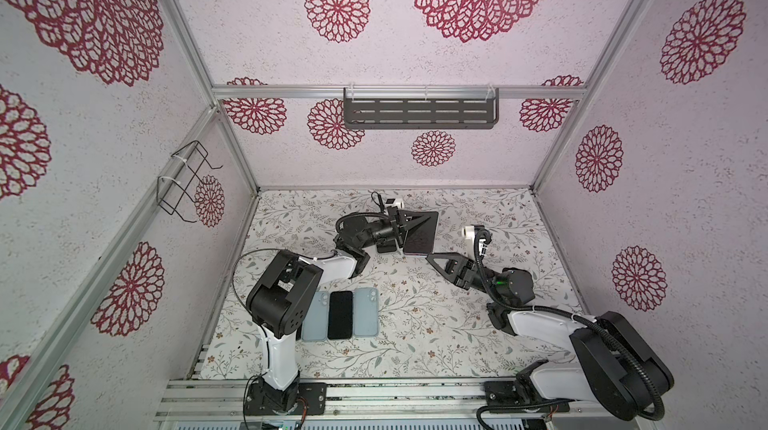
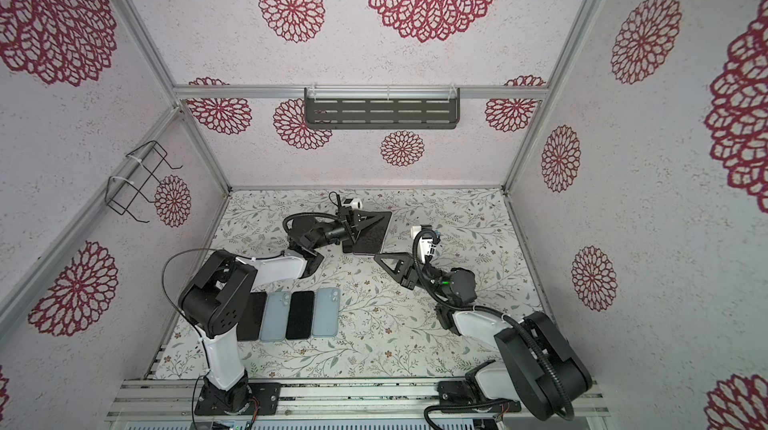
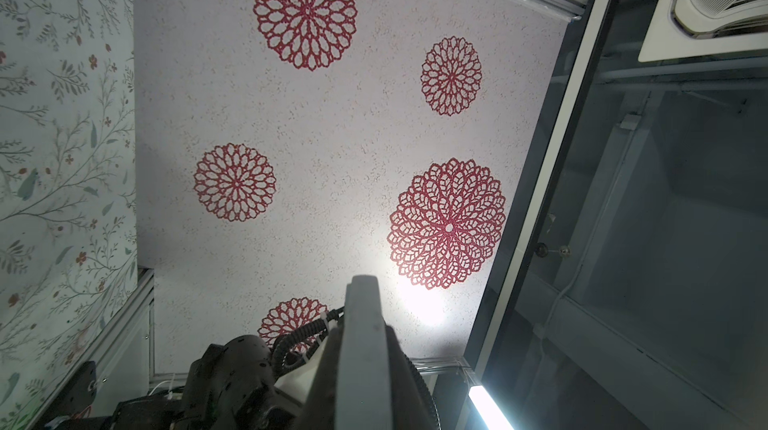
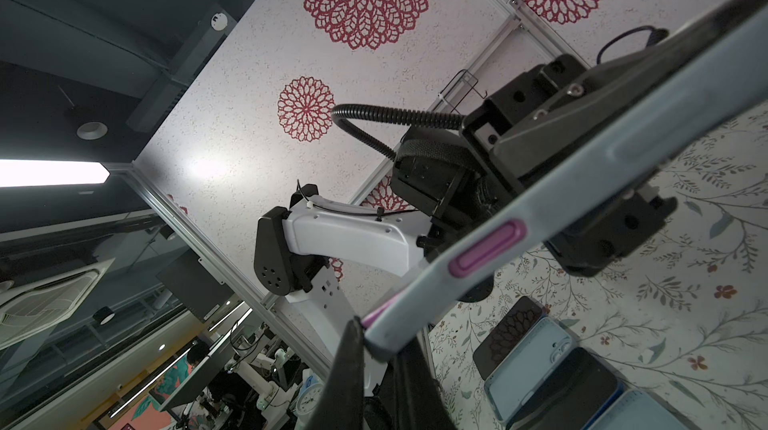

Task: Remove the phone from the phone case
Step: 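Pull the pale case off with right gripper while left gripper holds the phone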

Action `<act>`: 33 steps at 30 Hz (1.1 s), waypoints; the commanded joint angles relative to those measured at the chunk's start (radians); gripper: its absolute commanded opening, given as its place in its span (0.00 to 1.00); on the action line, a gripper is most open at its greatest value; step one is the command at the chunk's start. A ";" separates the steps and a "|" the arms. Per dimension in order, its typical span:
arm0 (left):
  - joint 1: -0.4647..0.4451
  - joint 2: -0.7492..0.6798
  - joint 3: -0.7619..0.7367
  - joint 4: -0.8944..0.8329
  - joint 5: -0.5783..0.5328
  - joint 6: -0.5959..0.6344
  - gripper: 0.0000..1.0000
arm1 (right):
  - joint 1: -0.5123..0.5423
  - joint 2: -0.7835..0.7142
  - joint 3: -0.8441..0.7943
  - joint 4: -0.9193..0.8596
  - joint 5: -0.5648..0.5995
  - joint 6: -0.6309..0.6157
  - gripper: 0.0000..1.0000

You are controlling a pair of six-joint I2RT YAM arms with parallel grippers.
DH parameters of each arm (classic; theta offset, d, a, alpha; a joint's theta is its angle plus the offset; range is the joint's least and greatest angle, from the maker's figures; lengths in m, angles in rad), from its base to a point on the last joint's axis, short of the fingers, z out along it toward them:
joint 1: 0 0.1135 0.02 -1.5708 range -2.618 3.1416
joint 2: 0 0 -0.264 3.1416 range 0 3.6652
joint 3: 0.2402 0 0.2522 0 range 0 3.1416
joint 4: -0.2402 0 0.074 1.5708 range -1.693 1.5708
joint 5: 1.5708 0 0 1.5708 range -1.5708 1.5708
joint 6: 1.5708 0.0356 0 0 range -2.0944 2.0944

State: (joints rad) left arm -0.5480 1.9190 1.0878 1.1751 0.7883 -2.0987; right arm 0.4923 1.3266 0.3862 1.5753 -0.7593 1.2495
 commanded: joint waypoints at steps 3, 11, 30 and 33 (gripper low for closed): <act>-0.056 -0.041 0.046 0.035 0.078 0.020 0.00 | -0.027 0.001 -0.004 0.110 0.158 -0.029 0.13; -0.070 -0.053 0.081 0.011 0.087 0.024 0.00 | -0.034 -0.001 -0.036 0.110 0.163 -0.109 0.13; -0.111 0.002 0.133 0.007 0.095 0.008 0.00 | -0.064 -0.020 0.059 0.109 -0.030 -0.300 0.11; -0.119 0.011 0.150 0.004 0.097 0.003 0.00 | -0.081 0.006 0.098 0.110 -0.045 -0.292 0.10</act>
State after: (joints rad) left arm -0.5941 1.9221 1.2072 1.1027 0.8024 -2.0903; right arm 0.4377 1.3056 0.4152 1.6188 -0.8494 1.0023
